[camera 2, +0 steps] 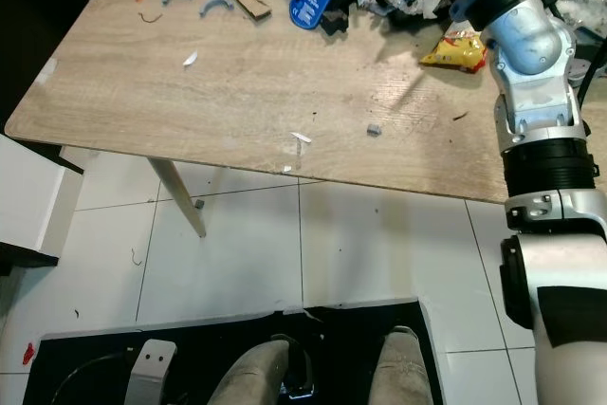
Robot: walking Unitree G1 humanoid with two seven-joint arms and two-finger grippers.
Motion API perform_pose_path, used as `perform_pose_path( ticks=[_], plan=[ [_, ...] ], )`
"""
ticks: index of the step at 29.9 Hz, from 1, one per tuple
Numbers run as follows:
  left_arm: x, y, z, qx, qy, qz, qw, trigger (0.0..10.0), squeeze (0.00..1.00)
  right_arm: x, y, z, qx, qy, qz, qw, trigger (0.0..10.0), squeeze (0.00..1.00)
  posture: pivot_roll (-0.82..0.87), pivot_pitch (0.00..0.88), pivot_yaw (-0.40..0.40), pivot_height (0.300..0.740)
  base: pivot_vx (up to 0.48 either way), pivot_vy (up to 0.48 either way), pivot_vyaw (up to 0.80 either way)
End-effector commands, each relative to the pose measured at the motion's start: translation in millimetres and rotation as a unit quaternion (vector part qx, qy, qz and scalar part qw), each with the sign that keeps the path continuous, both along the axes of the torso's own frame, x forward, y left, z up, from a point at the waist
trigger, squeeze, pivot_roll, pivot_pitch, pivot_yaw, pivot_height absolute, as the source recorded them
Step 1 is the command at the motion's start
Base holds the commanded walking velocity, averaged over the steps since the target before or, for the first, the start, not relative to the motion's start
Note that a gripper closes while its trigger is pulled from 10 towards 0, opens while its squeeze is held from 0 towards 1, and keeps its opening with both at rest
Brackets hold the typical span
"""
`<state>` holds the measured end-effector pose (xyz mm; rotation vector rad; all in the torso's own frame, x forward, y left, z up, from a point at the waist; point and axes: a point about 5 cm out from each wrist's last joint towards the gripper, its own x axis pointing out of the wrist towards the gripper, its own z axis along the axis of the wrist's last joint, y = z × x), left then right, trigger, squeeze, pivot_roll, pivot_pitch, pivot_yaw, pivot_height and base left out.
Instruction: Picking trash to rubbish bin
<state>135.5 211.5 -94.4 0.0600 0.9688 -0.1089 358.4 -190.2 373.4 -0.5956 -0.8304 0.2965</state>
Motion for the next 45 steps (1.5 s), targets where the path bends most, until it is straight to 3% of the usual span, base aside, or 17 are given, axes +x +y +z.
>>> perform_pose_path(
  ticks=[1,5,7,15,21,30,32,41,42,43,45],
  plan=[
    [-15.8,7.9,-4.8,0.008,0.031,0.019,0.999,10.0,0.00,4.5,5.7,-14.9,0.009,0.027,0.003,1.000,10.0,0.00,-0.11,0.187,0.178,0.740,0.000,0.000,0.00],
    [-5.2,2.2,-3.4,0.003,0.023,0.039,0.999,10.0,0.00,11.3,29.6,-42.6,0.074,0.080,0.046,0.993,10.0,0.00,-0.12,0.131,0.146,0.740,0.000,0.000,0.00],
    [-2.6,0.4,-3.1,0.003,0.022,0.039,0.999,10.0,0.00,11.3,34.3,-46.3,0.086,0.089,0.055,0.991,10.0,0.00,-0.12,0.125,0.143,0.740,0.000,0.000,0.00],
    [8.7,-12.8,-2.2,-0.012,0.016,0.055,0.998,10.0,0.00,20.5,47.7,-61.7,0.064,0.148,0.048,0.986,10.0,0.00,-0.15,0.074,0.097,0.740,0.065,0.000,0.00],
    [7.0,-23.2,-4.5,-0.022,0.021,0.057,0.998,10.0,0.00,23.2,43.7,-63.2,0.077,0.174,0.042,0.981,10.0,0.00,-0.16,0.069,0.092,0.740,0.268,0.000,-0.38],
    [2.6,-26.7,-6.7,-0.025,0.032,0.059,0.997,10.0,0.00,22.0,34.6,-57.4,0.066,0.160,0.027,0.985,10.0,0.00,-0.18,0.062,0.090,0.740,0.270,0.000,-0.77],
    [4.2,-26.5,-6.2,-0.025,0.031,0.058,0.998,10.0,0.00,20.1,33.5,-54.2,0.058,0.143,0.019,0.988,10.0,0.00,-0.18,0.060,0.089,0.740,0.270,0.000,0.00],
    [10.3,-26.8,-4.3,-0.028,0.026,0.065,0.997,10.0,0.00,17.6,38.5,-62.8,0.014,0.164,0.049,0.985,10.0,0.00,-0.18,0.053,0.087,0.740,0.205,0.000,0.00],
    [10.4,-27.0,-4.3,-0.026,0.026,0.065,0.997,10.0,0.00,17.2,42.2,-70.0,-0.019,0.178,0.054,0.982,10.0,0.98,-0.19,0.054,0.085,0.740,0.000,0.000,0.00],
    [10.5,-27.3,-4.4,-0.024,0.027,0.065,0.997,10.0,0.00,16.7,46.5,-79.8,-0.059,0.197,0.057,0.977,10.0,1.00,-0.19,0.054,0.085,0.740,0.000,0.000,0.00],
    [10.3,-28.0,-4.6,-0.025,0.027,0.067,0.997,10.0,0.00,16.2,49.1,-86.8,-0.078,0.209,0.060,0.973,10.0,1.00,-0.19,0.055,0.082,0.740,0.000,0.000,0.00]
  ],
)
